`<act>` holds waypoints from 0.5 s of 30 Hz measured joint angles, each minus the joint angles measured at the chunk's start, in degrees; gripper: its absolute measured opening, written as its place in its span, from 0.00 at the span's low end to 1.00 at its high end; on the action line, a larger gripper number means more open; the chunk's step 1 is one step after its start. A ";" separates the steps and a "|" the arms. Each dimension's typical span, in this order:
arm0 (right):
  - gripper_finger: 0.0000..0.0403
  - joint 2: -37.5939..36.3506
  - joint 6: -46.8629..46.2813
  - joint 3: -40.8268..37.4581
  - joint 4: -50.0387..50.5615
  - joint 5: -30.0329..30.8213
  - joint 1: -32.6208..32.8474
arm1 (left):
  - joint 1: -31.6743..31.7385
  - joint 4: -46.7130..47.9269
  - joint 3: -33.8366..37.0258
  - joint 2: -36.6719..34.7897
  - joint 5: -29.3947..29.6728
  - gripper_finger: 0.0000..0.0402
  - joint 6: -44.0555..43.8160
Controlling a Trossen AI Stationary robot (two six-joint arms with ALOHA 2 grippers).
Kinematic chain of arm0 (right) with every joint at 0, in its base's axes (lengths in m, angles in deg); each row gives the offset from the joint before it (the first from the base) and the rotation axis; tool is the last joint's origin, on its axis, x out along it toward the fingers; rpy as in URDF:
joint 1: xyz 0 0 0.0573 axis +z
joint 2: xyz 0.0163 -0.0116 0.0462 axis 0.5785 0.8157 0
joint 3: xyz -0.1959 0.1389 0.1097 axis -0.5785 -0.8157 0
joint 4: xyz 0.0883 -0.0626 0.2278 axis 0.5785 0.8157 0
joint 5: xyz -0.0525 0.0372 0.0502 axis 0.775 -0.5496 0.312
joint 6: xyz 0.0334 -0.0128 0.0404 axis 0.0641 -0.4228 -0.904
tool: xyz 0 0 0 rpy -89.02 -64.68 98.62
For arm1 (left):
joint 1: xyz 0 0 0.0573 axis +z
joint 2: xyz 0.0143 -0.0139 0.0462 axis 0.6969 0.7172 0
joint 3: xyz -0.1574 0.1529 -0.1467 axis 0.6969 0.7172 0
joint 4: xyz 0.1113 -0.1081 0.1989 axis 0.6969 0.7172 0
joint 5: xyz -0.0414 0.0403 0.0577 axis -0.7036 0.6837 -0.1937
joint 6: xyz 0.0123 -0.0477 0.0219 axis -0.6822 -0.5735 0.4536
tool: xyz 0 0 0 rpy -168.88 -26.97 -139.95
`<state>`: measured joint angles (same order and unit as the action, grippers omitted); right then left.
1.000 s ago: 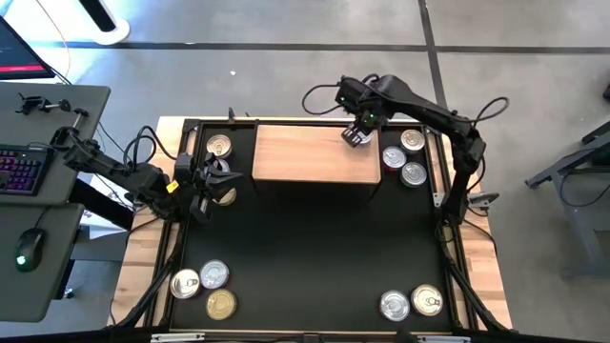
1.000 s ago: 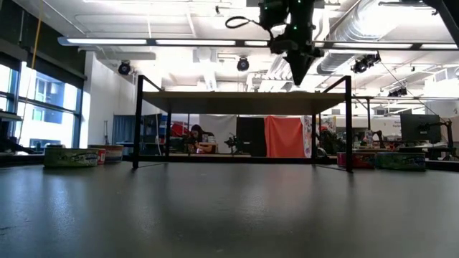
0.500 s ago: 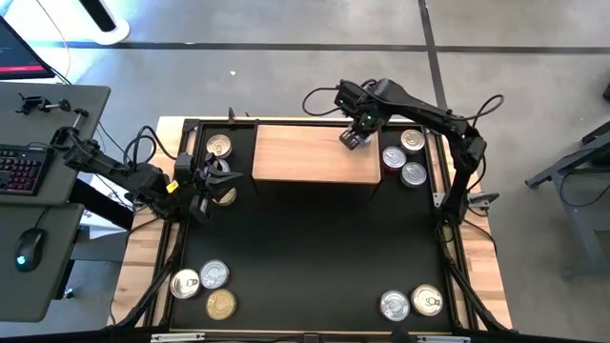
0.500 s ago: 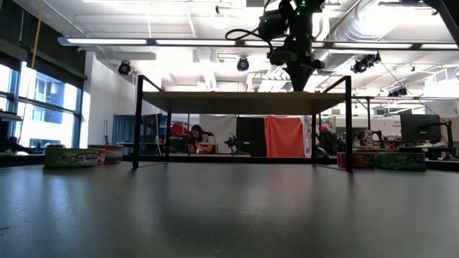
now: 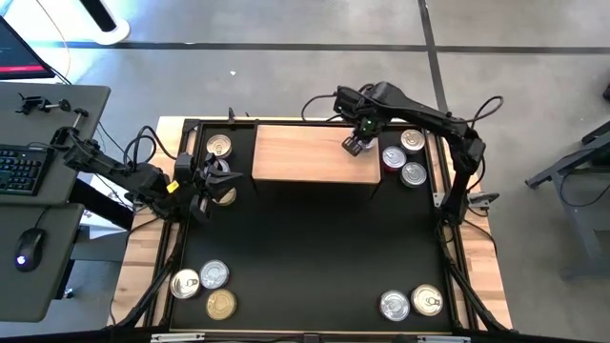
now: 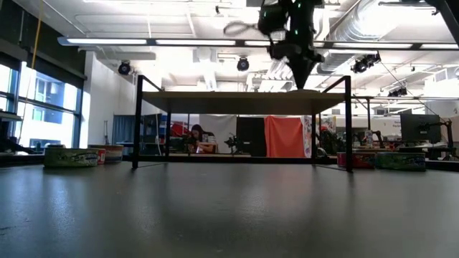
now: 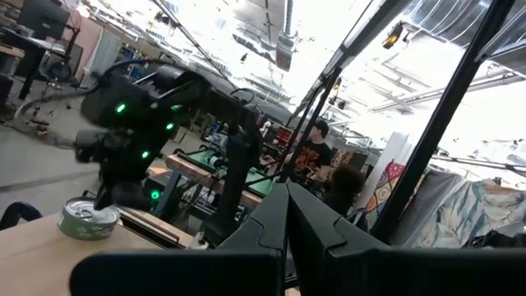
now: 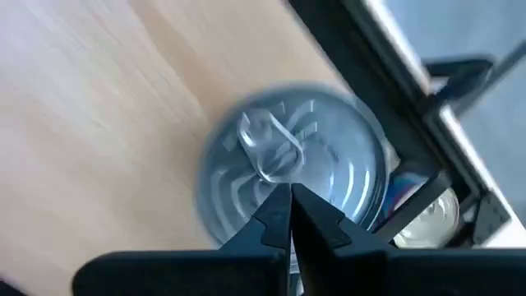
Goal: Stack canned seafood by type on shelf
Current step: Put the red tuna can on the shelf
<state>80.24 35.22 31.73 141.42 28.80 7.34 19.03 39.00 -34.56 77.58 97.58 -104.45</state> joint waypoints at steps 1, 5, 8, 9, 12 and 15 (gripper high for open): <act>0.00 -0.80 -0.02 1.19 -0.68 0.01 0.28 | 0.00 -0.04 0.00 0.00 0.01 0.00 0.33; 0.00 -5.06 0.00 4.75 -2.46 -1.07 2.24 | -0.01 -0.01 0.00 0.00 -0.09 0.00 -0.32; 0.00 -9.11 -1.07 4.12 -4.08 -7.52 5.53 | 0.02 0.39 0.00 0.00 -3.76 0.00 -2.44; 0.00 -10.50 -1.94 3.47 -4.42 -9.56 7.34 | 0.02 0.51 0.00 0.03 -5.49 0.00 -2.41; 0.00 -14.33 -5.57 -0.14 -6.28 -11.38 14.91 | 0.02 0.38 -0.02 0.67 -10.50 0.00 -0.42; 0.00 -17.60 -12.37 -6.98 -10.56 -11.37 24.31 | 0.02 0.31 -0.02 1.75 -12.77 0.00 -0.08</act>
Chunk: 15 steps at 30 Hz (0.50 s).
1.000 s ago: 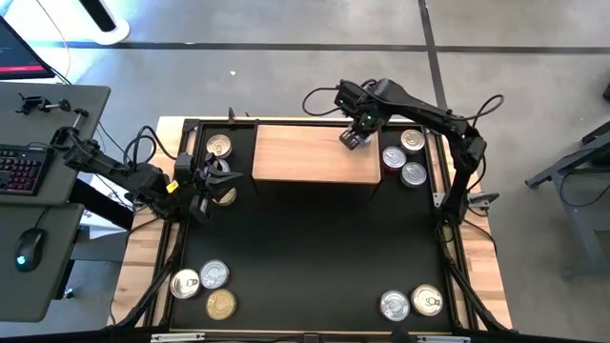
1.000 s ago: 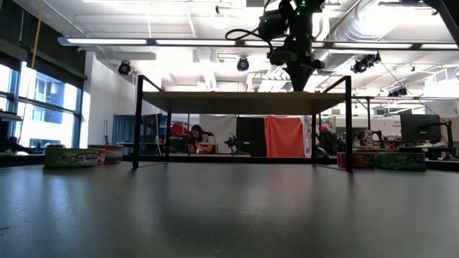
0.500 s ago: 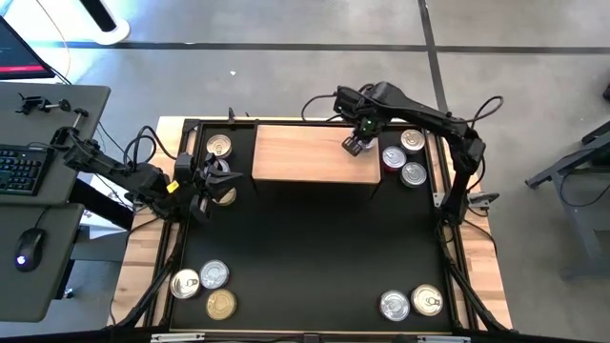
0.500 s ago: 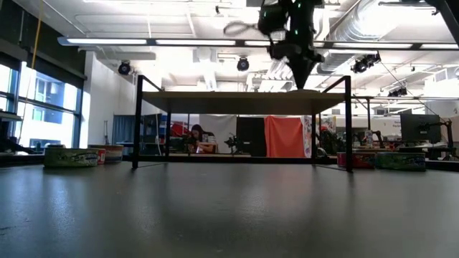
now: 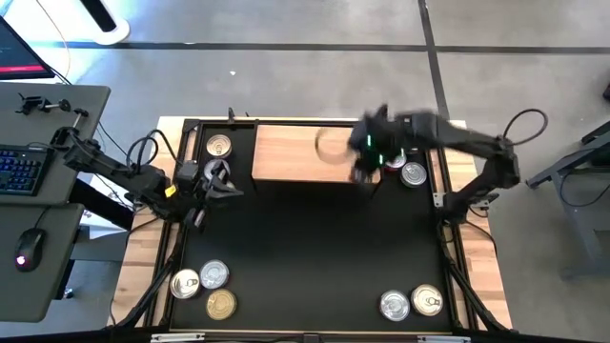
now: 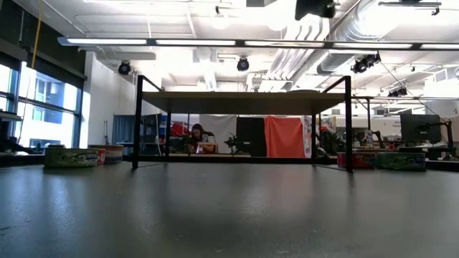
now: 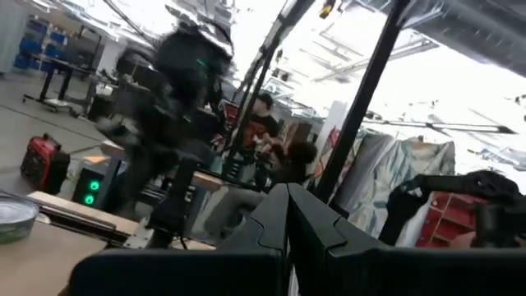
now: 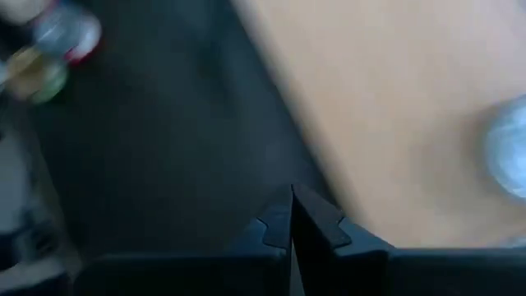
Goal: Stack canned seafood by type on shelf
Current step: Put the red tuna can on the shelf
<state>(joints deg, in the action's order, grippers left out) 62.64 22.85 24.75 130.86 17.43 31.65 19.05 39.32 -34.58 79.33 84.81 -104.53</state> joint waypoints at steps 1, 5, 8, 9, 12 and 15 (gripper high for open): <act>0.00 -0.90 -3.11 -3.00 -1.86 -0.02 3.37 | 0.00 -0.02 -0.02 0.40 -0.02 0.00 0.00; 0.00 -4.13 -18.46 -16.08 -8.17 -4.67 16.35 | 0.20 -0.06 0.00 2.36 -0.05 0.00 -1.28; 0.00 -4.93 -30.65 -25.89 -14.00 -10.81 25.73 | 1.01 -0.04 -0.01 3.80 -0.74 0.00 -3.65; 0.00 -4.97 -34.80 -28.80 -16.38 -12.09 28.58 | 1.35 -0.04 -0.02 4.29 -0.95 0.00 -4.40; 0.00 -4.76 -45.17 -35.90 -26.76 -15.54 35.97 | 2.45 -0.04 -0.02 5.87 -2.21 0.00 -4.92; 0.00 -3.87 -53.04 -41.02 -34.70 -16.61 40.85 | 3.42 -0.04 0.00 7.58 -4.50 0.00 -4.74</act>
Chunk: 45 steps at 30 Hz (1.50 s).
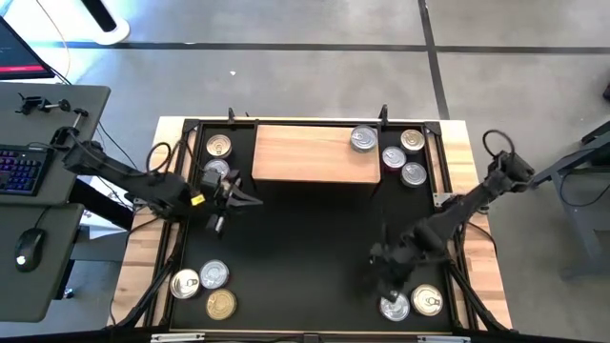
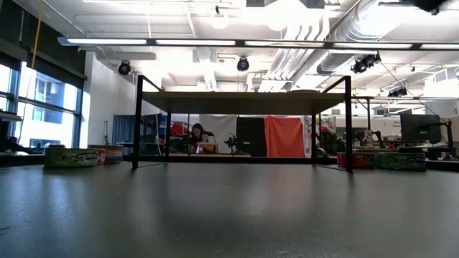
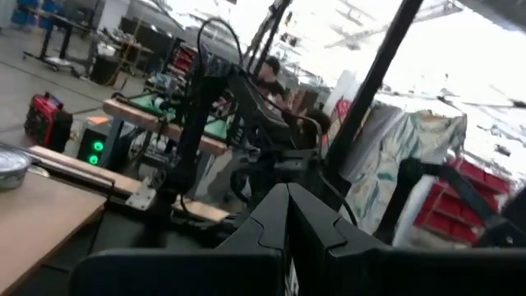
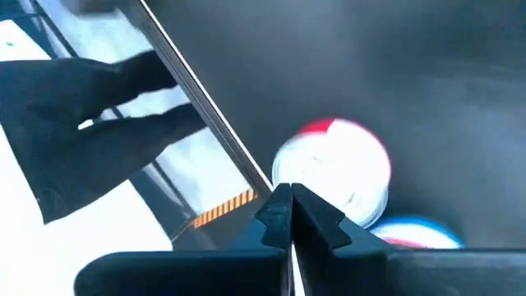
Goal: Stack canned seafood by type on shelf
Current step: Put the red tuna can on the shelf
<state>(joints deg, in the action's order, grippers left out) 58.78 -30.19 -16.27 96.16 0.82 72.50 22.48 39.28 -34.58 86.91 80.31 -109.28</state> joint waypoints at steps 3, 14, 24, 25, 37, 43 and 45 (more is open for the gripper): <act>0.00 1.00 -5.25 -2.44 -2.42 -0.54 3.24 | 0.42 -0.07 -0.01 2.18 -2.02 0.00 3.22; 0.00 7.74 -4.83 -3.77 -3.76 -6.00 6.17 | 0.42 1.02 -0.01 12.39 -2.55 0.00 10.88; 0.00 15.54 5.46 -3.35 -6.38 -8.09 2.50 | 0.30 6.37 0.00 15.59 -2.34 0.00 14.70; 0.00 15.83 6.49 -3.38 -7.09 -8.02 1.67 | 0.29 6.57 0.00 15.69 -2.34 0.00 15.31; 0.00 16.21 19.20 -3.53 -20.61 10.21 -14.58 | 0.32 10.97 0.00 16.80 -1.51 0.00 18.90; 0.00 18.82 25.38 -3.61 -29.54 12.11 -22.47 | 0.32 10.40 0.00 22.17 -0.61 0.00 18.88; 0.00 19.39 26.90 -3.69 -33.73 12.13 -24.07 | 0.32 9.53 0.00 24.61 -0.14 0.00 18.88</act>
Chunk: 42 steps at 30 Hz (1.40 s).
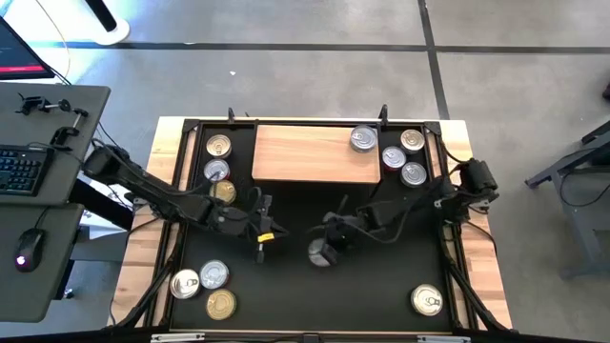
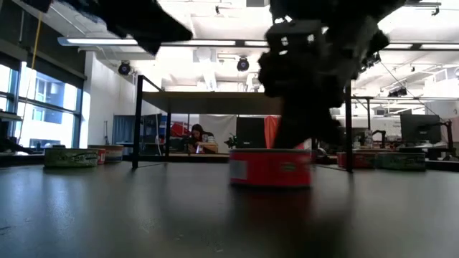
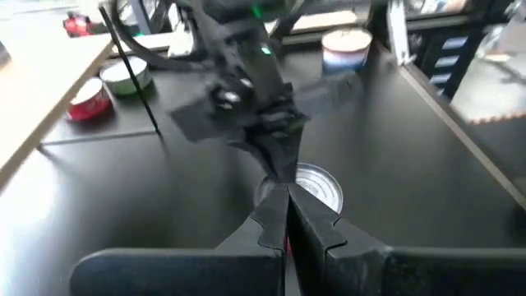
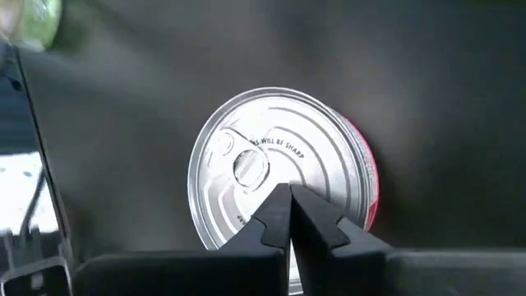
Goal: Stack canned seafood by type on shelf
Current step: Put the red tuna can on the shelf
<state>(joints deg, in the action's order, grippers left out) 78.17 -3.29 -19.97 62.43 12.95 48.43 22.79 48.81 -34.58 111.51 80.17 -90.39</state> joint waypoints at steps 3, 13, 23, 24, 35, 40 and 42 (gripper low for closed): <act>0.00 -1.12 3.42 0.17 -2.89 0.13 -1.36 | 0.02 -1.46 0.00 4.00 1.02 0.00 0.00; 0.00 -10.26 10.25 2.79 20.10 2.95 -0.30 | 0.24 -7.75 0.00 15.40 1.22 0.00 3.50; 0.00 -1.19 9.61 2.75 16.80 1.63 -0.29 | 2.78 -17.03 -0.04 25.08 0.72 0.00 4.52; 0.00 -0.38 8.89 2.73 16.23 1.35 -0.29 | 2.87 -16.82 -0.07 25.27 0.71 0.00 3.94; 0.00 2.11 6.36 2.81 9.06 1.24 0.39 | 2.97 -16.92 -0.26 26.56 -0.96 0.00 3.51; 0.00 2.09 6.02 2.79 9.53 1.56 0.41 | 2.99 -19.73 -0.39 28.44 -0.93 0.00 3.41; 0.00 2.09 6.10 2.95 9.66 1.49 0.41 | 2.99 -20.07 -0.39 28.56 -0.97 0.00 3.32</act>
<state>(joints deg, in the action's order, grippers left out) 80.25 2.81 -17.02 72.09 14.45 48.84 25.79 28.73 -34.97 140.07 79.19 -87.07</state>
